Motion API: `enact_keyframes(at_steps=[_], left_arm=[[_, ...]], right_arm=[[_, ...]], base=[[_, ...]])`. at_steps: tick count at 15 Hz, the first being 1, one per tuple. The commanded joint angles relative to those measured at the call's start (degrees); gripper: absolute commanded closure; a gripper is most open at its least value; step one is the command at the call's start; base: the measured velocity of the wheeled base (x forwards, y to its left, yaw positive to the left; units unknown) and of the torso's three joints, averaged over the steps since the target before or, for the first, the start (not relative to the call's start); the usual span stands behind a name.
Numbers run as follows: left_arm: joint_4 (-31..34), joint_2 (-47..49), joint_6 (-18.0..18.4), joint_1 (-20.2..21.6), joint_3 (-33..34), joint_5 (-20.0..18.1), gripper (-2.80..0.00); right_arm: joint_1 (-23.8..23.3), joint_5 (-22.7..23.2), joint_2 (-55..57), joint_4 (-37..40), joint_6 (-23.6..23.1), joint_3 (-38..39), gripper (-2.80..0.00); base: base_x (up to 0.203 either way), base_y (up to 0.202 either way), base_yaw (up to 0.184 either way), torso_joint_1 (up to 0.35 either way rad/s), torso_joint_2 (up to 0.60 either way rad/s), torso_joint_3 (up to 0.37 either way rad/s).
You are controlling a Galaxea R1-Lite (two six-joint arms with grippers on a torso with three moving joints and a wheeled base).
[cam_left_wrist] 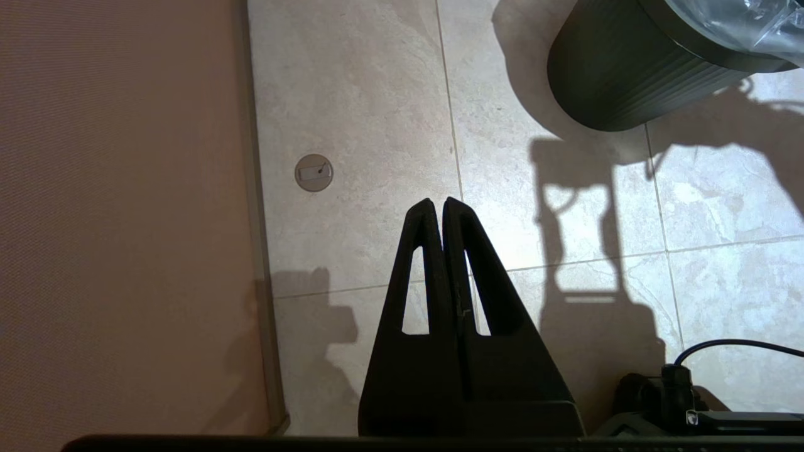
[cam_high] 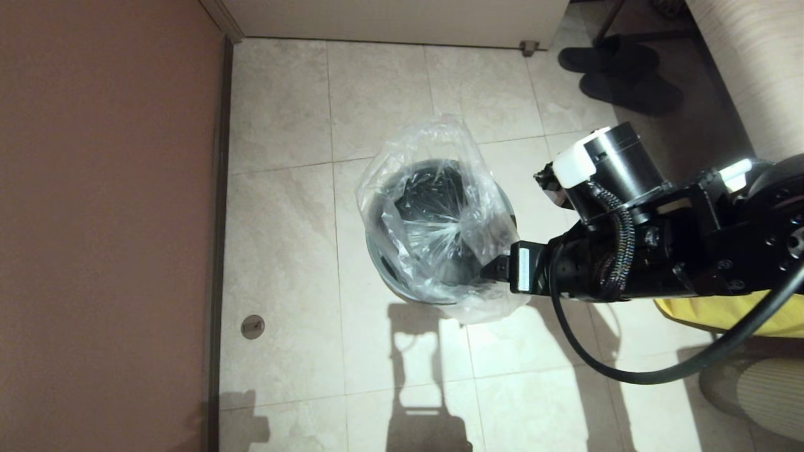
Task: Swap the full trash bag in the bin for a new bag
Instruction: Put the new garbage bag on the trash can
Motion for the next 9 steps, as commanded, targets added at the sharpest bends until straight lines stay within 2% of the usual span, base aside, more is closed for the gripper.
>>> enact_keyframes(at_steps=[1,7,9], left_arm=[[-0.01,0.05,-0.01,-0.02,0.0,0.01,0.0],[-0.01,0.05,-0.01,-0.02,0.0,0.01,0.0],[-0.01,0.05,-0.01,-0.02,0.0,0.01,0.0]], right_arm=[[-0.02,0.39,-6.11,1.56,-1.16,1.71,0.0],[1.05,4.44,-11.82,4.78,-6.45,1.32,0.0],[1.63,6.16,-11.1,4.69,-10.32,0.75,0.0]], base=[[0.0,0.0,0.0,0.0,0.0,0.0],[0.0,0.0,0.0,0.0,0.0,0.0],[0.0,0.0,0.0,0.0,0.0,0.0]])
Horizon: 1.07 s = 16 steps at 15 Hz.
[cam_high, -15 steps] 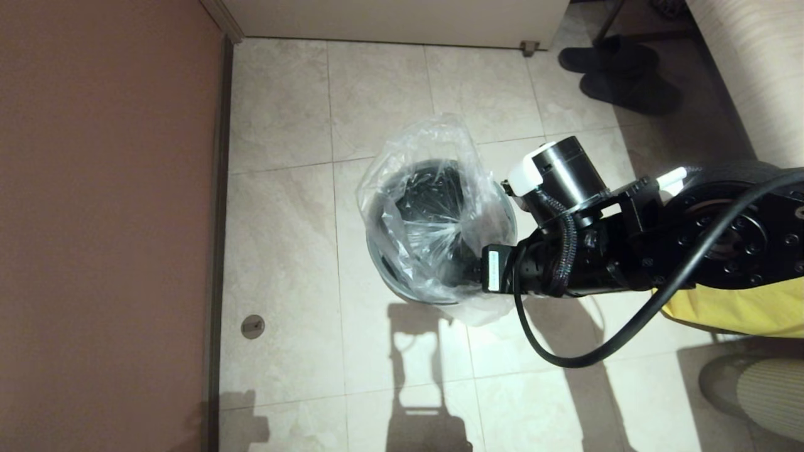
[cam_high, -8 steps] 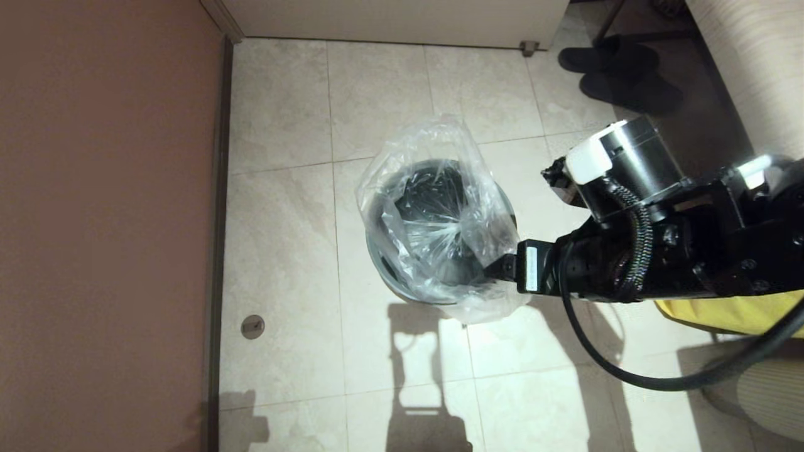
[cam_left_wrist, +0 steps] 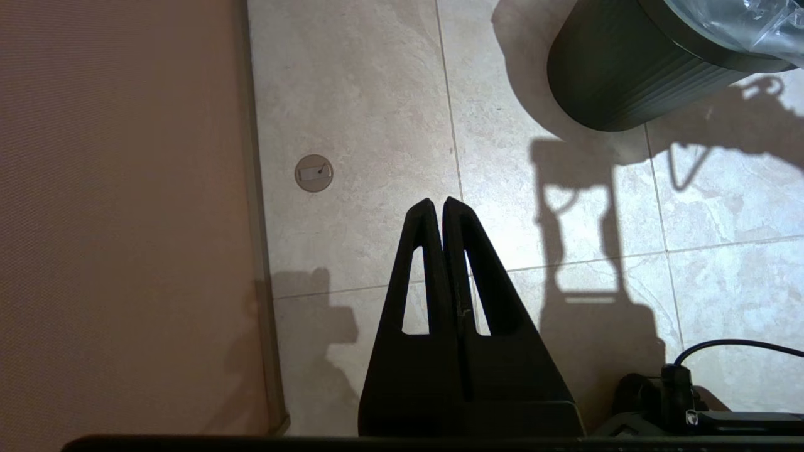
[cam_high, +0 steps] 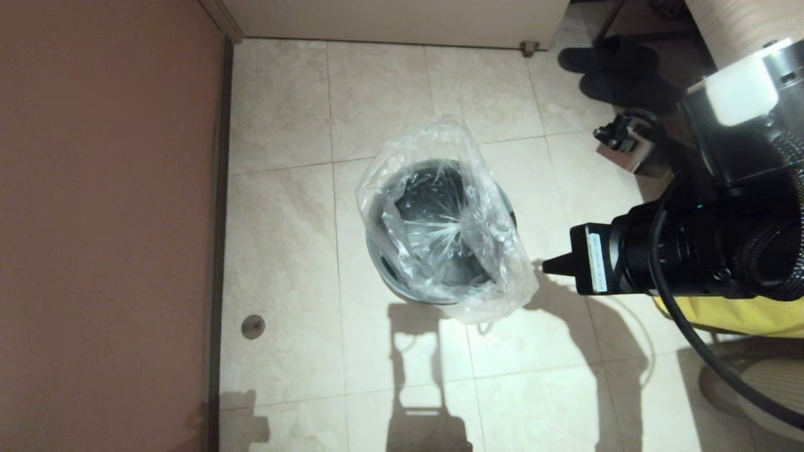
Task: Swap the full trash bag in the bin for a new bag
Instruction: Put the new garbage bag on the trash can
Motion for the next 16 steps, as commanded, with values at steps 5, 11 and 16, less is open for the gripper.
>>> enact_keyframes(at_steps=[5,11,16], left_arm=[[0.01,0.05,-0.01,-0.02,0.0,0.01,0.0],[0.15,0.05,0.12,-0.02,0.0,0.01,0.0],[0.07,0.05,1.22,-0.02,-0.22,-0.35,0.0]], right_arm=[[0.47,1.96,3.83,0.15,-6.26,-6.72,0.0],[-1.0,6.14,6.51,9.9,-7.59,-16.22,0.0],[-1.98,6.56,8.89,18.61,-9.6,-23.89,0.0]], base=[[0.0,0.0,0.0,0.0,0.0,0.0],[0.0,0.0,0.0,0.0,0.0,0.0],[0.0,0.0,0.0,0.0,0.0,0.0]])
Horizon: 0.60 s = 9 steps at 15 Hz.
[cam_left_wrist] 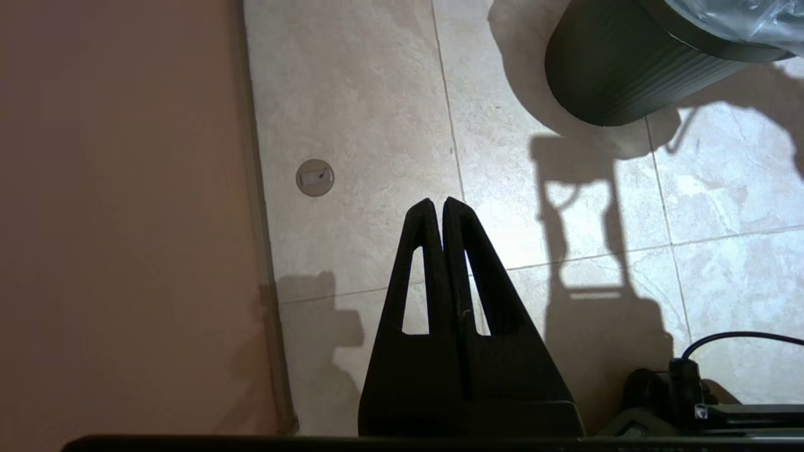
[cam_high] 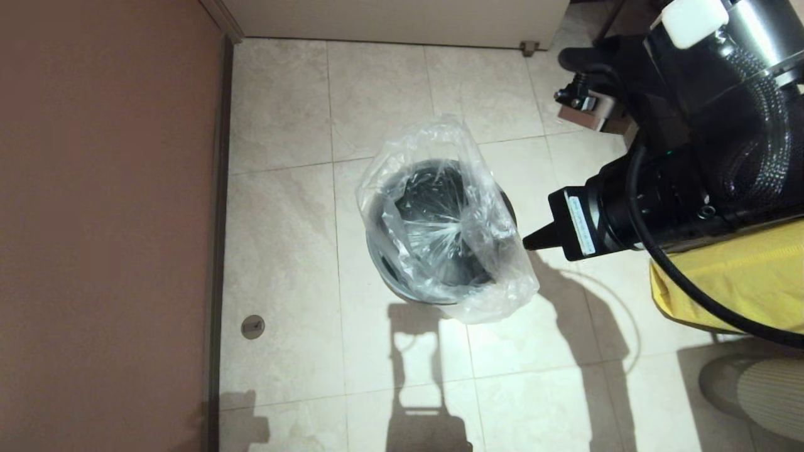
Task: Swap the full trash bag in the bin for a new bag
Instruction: Put the new garbage bag on the trash can
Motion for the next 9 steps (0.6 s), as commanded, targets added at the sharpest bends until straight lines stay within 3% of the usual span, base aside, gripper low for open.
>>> enact_keyframes(at_steps=[1,4,9], left_arm=[[-0.17,0.08,1.4,-0.05,-0.6,-0.6,0.0],[-0.17,7.95,1.58,-0.03,-9.0,-5.53,0.0],[-1.88,41.18,-0.96,-0.29,-26.79,-12.86,0.0]], right_arm=[[-0.99,-0.11,1.84,7.11,-0.55,-6.57,0.0],[-2.76,-0.14,1.91,10.11,-0.61,-7.2,0.0],[-3.07,-0.58,2.44,10.55,-0.88,-7.47,0.0]], base=[[0.0,0.0,0.0,0.0,0.0,0.0],[0.0,0.0,0.0,0.0,0.0,0.0],[0.0,0.0,0.0,0.0,0.0,0.0]])
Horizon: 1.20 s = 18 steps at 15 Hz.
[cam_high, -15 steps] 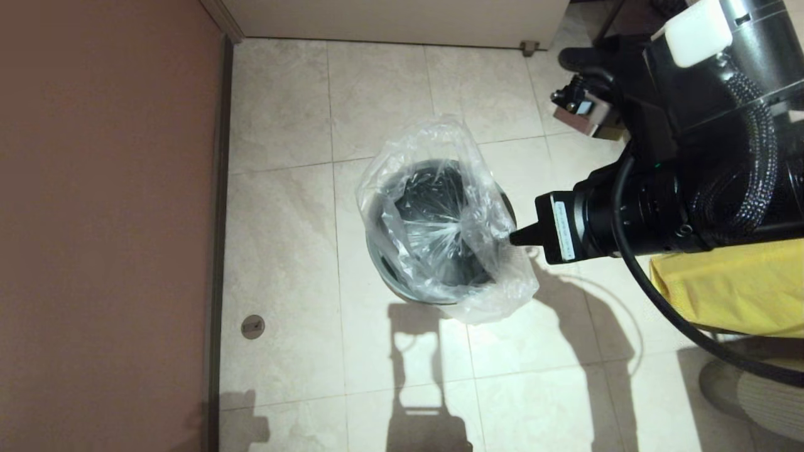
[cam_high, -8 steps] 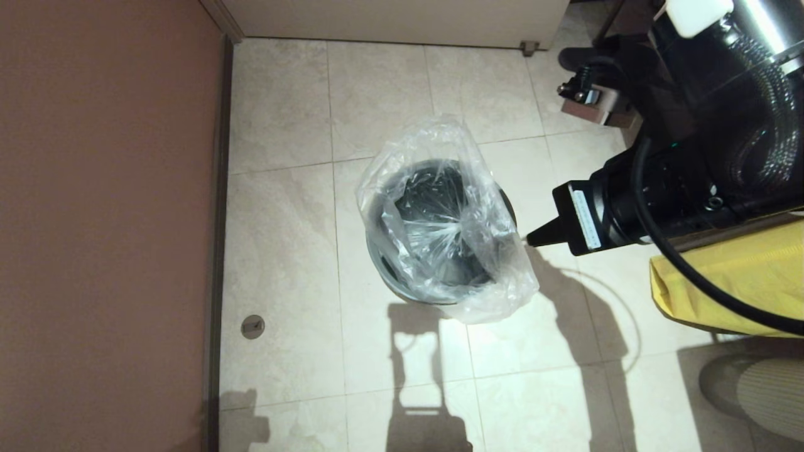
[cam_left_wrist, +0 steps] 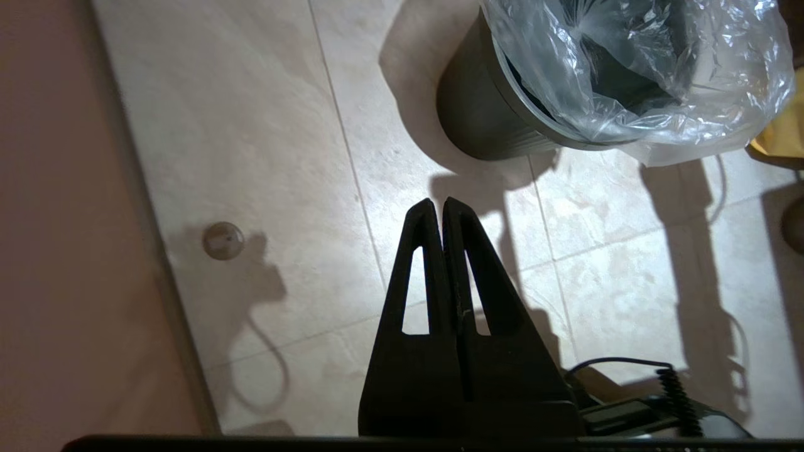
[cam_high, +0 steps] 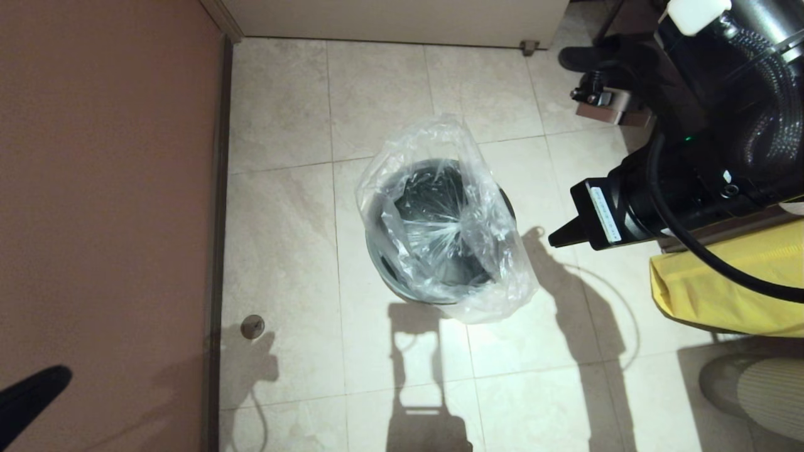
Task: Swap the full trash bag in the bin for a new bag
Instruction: Put the new garbage bag on the trash can
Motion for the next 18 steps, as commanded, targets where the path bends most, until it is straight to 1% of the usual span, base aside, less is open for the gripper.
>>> enact_keyframes(at_steps=[1,2,3,6,8,9,10,11,12,14,15,17,18], left_arm=[[0.27,18.19,-0.25,-0.5,-6.14,-1.04,0.0],[0.86,25.22,-1.25,-1.46,-9.74,-1.84,0.0],[1.3,31.4,-3.16,-3.18,-12.83,-2.51,0.0],[0.09,47.38,-8.04,-7.41,-19.44,-3.1,0.0],[-2.32,55.92,-11.11,-9.59,-23.94,-3.08,0.0],[-3.33,59.39,-13.37,-10.67,-27.65,-3.05,0.0],[-3.96,61.78,-15.27,-11.72,-30.95,-3.02,0.0],[-4.44,63.84,-16.42,-12.68,-33.29,-3.05,0.0],[-4.72,65.69,-16.89,-13.37,-35.35,-3.07,-2.8],[-6.07,69.91,-17.25,-13.89,-39.14,-3.11,-2.8],[-8.09,72.42,-17.39,-14.04,-40.65,-2.97,-2.8],[-14.84,75.67,-18.08,-14.02,-43.7,-2.43,-2.8],[-15.82,76.58,-18.41,-14.01,-44.88,-2.38,-2.8]], right_arm=[[-0.01,-0.05,0.37,0.19,0.08,-0.06,0.0],[0.0,-0.05,0.45,0.17,0.08,-0.06,0.0],[0.08,-0.05,0.45,0.16,0.08,-0.06,0.0],[0.08,0.04,1.14,-0.02,0.08,-0.06,0.0],[0.08,0.04,1.86,-0.52,0.08,-0.68,0.0],[0.08,0.18,2.12,-0.76,0.13,-0.76,0.0],[0.0,0.22,2.21,-0.79,0.23,-0.73,0.0],[-0.09,0.3,2.38,-0.79,0.34,-0.68,0.0],[-0.17,0.3,2.82,-0.87,0.34,-0.76,0.0],[-0.12,0.54,3.4,-2.86,0.34,-0.85,0.0],[0.08,0.57,3.63,-3.63,0.34,-0.94,0.0],[0.17,0.57,3.53,-3.69,0.34,-0.85,0.0],[-0.01,0.57,3.53,-3.69,0.34,-0.85,0.0]], base=[[0.0,0.0,0.0,0.0,0.0,0.0],[0.0,0.0,0.0,0.0,0.0,0.0],[0.0,0.0,0.0,0.0,0.0,0.0],[0.0,0.0,0.0,0.0,0.0,0.0],[0.0,0.0,0.0,0.0,0.0,0.0],[0.0,0.0,0.0,0.0,0.0,0.0],[0.0,0.0,0.0,0.0,0.0,0.0],[0.0,0.0,0.0,0.0,0.0,0.0],[0.0,0.0,0.0,0.0,0.0,0.0],[0.0,0.0,0.0,0.0,0.0,0.0],[0.0,0.0,0.0,0.0,0.0,0.0],[0.0,0.0,0.0,0.0,0.0,0.0],[0.0,0.0,0.0,0.0,0.0,0.0]])
